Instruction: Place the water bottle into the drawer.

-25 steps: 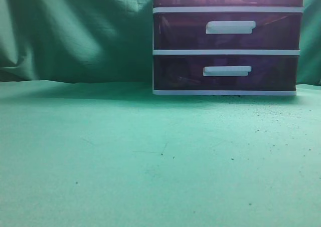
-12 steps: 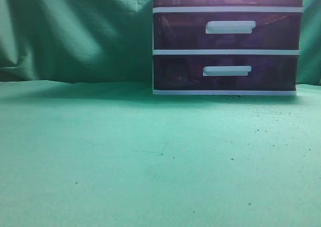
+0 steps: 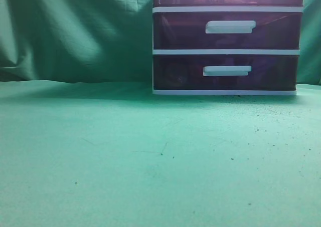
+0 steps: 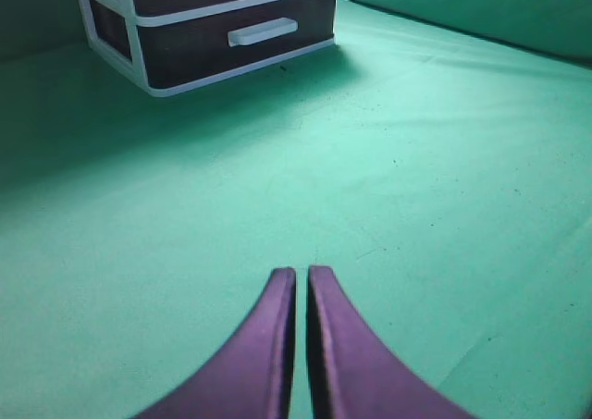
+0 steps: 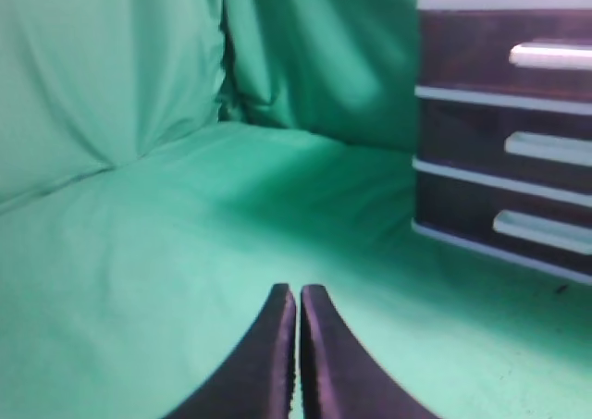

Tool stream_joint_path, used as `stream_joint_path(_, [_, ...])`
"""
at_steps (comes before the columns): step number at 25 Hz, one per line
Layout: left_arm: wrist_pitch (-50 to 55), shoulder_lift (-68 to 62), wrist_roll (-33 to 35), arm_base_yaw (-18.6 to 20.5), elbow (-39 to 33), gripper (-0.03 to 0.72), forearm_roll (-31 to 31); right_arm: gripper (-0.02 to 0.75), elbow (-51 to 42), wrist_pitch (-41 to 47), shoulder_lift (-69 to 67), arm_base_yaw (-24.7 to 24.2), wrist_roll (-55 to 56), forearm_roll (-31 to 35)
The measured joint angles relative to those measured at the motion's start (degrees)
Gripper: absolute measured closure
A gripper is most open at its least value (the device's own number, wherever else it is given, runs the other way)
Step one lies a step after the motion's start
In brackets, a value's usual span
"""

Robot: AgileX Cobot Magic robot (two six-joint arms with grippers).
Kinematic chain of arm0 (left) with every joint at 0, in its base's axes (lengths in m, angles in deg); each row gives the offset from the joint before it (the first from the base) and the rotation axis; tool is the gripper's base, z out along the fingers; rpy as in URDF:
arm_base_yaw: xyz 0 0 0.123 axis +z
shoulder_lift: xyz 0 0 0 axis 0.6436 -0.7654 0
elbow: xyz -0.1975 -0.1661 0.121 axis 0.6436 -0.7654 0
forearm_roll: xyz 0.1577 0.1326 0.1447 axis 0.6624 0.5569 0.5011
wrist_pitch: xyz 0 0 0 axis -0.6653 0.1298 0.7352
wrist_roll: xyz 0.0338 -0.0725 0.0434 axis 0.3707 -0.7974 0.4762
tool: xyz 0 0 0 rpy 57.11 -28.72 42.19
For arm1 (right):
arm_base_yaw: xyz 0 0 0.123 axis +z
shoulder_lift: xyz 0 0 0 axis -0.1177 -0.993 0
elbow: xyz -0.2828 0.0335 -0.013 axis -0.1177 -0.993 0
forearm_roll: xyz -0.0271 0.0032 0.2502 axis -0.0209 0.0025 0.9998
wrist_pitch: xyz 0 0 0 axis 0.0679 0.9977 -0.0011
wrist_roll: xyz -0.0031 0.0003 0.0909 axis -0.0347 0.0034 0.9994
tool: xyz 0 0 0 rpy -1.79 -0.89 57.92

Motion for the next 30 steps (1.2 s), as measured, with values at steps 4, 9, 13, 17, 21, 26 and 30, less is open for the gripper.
stream_joint_path(4, [-0.09,0.0,0.0,0.0,0.02,0.688,0.05,0.738,-0.12,-2.66,0.0,0.0,0.0,0.89])
stream_joint_path(9, [-0.12,0.0,0.0,0.0,0.02,0.688,0.05,0.738,-0.12,-1.33,0.0,0.0,0.0,0.89])
stream_joint_path(13, [-0.12,0.0,0.0,0.0,0.02,0.688,0.15,0.738,-0.42,-2.33,0.0,0.0,-2.13,-1.73])
stream_joint_path(17, [-0.12,0.0,0.0,0.0,0.02,0.688,0.13,0.738,-4.39,-11.02,1.31,-3.73,-1.82,-3.44])
stream_joint_path(21, [-0.12,0.0,0.0,0.0,0.02,0.688,0.13,0.738,-9.09,-9.81,7.82,-13.92,9.72,-14.45])
stream_joint_path(26, [-0.12,0.0,0.0,0.0,0.02,0.688,0.13,0.738,-14.56,-6.39,15.4,-25.57,30.35,-30.83])
stream_joint_path(30, [-0.22,0.0,0.0,0.0,-0.02,0.688,0.13,0.738,-19.65,-5.92,16.01,-29.18,31.97,-32.59])
